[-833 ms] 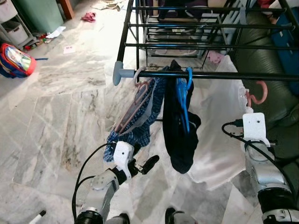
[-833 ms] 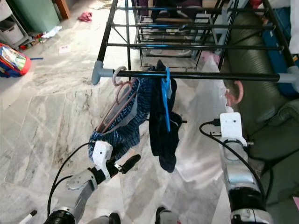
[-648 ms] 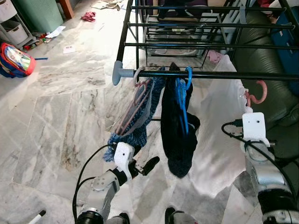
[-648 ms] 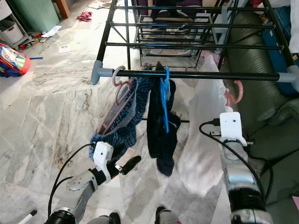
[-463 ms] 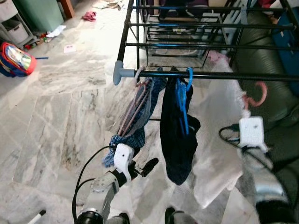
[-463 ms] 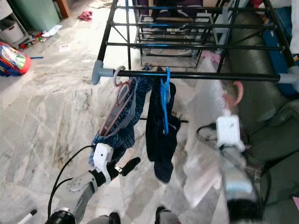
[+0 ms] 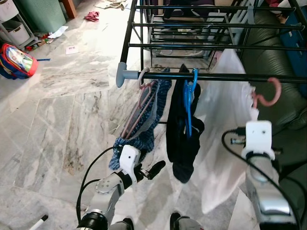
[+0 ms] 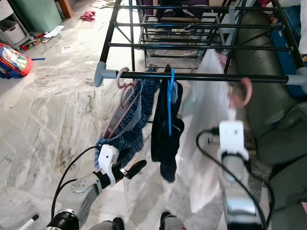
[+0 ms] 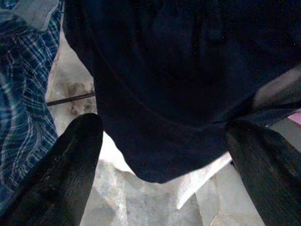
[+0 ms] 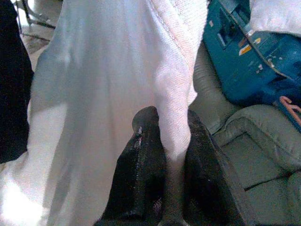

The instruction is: Hang hanger

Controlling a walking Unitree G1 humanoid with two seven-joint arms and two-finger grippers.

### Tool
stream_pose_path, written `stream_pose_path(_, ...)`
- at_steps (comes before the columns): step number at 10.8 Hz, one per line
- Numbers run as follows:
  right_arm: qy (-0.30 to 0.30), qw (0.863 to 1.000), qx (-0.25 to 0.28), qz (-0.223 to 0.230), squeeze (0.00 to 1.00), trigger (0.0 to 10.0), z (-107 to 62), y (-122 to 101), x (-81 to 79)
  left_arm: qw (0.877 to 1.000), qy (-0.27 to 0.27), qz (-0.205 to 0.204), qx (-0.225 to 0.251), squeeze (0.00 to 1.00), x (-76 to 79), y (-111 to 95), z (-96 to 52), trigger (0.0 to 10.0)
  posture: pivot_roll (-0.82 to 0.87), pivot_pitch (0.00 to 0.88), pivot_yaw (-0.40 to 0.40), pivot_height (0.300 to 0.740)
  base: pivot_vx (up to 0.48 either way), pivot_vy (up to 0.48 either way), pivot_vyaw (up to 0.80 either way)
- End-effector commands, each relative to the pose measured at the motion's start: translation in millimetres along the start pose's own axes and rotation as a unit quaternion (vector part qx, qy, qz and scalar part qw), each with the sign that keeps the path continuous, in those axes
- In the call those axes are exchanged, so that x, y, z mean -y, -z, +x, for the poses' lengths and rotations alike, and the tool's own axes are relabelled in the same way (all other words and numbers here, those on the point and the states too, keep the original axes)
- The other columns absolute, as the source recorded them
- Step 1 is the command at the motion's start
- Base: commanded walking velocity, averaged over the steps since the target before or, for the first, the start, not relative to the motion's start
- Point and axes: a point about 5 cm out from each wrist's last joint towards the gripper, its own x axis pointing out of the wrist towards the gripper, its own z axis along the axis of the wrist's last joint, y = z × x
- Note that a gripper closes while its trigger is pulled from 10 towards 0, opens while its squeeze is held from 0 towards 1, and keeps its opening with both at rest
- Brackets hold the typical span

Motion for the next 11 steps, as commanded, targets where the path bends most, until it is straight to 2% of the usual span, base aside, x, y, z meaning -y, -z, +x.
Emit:
stream_pose_path(1, 0.017, 1.0, 0.005, 0.004, 0.0, 10.0, 3.2, -4, 9.9, 1.0, 0.007, 0.001, -0.008, 0.0, 2.6, 3, 0.2, 10.0, -0.1, 0.223, 0.046, 0.74, 0.0, 0.0, 0.0)
stream_pose_path(3, 0.026, 0.999, -0.031, 0.025, 0.0, 10.0, 23.2, -4, 23.2, 1.0, 0.013, 0.002, -0.006, 0.0, 6.0, 1, 5.9, 10.0, -0.1, 0.215, 0.043, 0.74, 0.0, 0.0, 0.0)
stream_pose_path(5, 0.018, 0.997, -0.058, 0.036, 0.0, 10.0, 42.6, -7, 28.4, 1.0, 0.013, 0.002, -0.003, 0.0, 7.3, -2, 8.1, 10.0, -0.09, 0.211, 0.033, 0.74, 0.0, 0.0, 0.0)
stream_pose_path(7, -0.01, 0.995, -0.086, 0.054, 0.0, 10.0, 55.9, -10, 19.5, 1.0, 0.013, 0.003, 0.001, 0.0, 10.9, -2, 9.7, 10.0, -0.08, 0.203, 0.021, 0.74, 0.0, 0.0, 0.0)
stream_pose_path(11, -0.073, 0.987, -0.13, 0.067, 0.0, 10.0, 56.3, 7, -3.1, 1.0, 0.006, -0.006, -0.023, 0.0, 8.7, 11, 5.6, 10.0, -0.09, 0.194, 0.02, 0.74, 0.0, 0.0, 0.0)
